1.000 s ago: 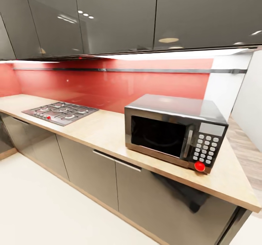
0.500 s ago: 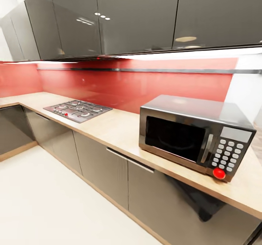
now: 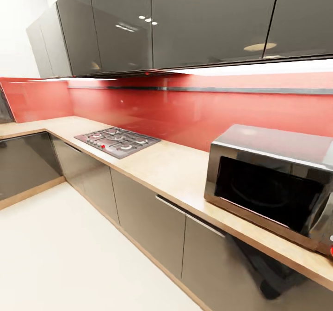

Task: Set up a coffee station on the kitchen countertop: keep the coffee maker on the countertop, move the bottle of coffee from the kitchen shelf to the counter next to the coffee maker, place a paper coffee filter on top of the coffee maker, put the saucer next to the coffee maker with the coffee cup on the saucer, and place the electric kettle next to the coffee maker.

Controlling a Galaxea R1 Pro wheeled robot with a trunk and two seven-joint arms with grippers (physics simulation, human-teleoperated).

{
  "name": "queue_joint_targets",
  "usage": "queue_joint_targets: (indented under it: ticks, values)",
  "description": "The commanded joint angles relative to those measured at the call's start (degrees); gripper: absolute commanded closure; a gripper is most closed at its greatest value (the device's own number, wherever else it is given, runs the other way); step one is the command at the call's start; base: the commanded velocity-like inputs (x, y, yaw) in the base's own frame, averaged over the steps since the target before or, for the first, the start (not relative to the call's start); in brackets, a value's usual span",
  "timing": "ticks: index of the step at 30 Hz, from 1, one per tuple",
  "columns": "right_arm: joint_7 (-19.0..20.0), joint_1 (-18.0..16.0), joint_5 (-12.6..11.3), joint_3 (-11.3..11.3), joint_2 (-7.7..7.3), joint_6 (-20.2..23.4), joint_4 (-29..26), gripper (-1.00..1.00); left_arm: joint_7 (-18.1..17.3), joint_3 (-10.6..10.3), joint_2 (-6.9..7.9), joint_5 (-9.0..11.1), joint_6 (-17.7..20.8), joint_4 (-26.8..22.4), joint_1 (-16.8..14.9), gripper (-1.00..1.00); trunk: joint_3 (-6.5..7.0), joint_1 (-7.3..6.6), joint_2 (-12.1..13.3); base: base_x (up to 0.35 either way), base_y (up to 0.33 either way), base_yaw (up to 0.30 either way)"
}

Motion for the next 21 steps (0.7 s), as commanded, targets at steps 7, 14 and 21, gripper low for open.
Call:
queue_joint_targets:
  ticks: [7, 14, 21]
  values:
    - [-0.1, 0.0, 0.0, 0.1, -0.01, -0.2, 0.0, -1.00, 0.0, 0.1, -0.02, 0.0, -0.2, 0.0, 0.0, -1.00, -0.05, 0.03, 0.0, 0.259, 0.193, 0.263]
    - [0.0, 0.0, 0.1, 0.1, -0.04, -0.1, 0.2, -1.00, 0.0, 0.1, -0.02, 0.0, -0.1, 0.0, 0.0, -1.00, -0.05, 0.03, 0.0, 0.259, 0.193, 0.264]
    - [0.4, 0.6, 0.2, 0.1, -0.08, 0.0, 0.6, -1.00, 0.0, 0.0, 0.00, 0.0, -0.1, 0.1, 0.0, -1.00, -0.05, 0.03, 0.0, 0.260, 0.194, 0.064]
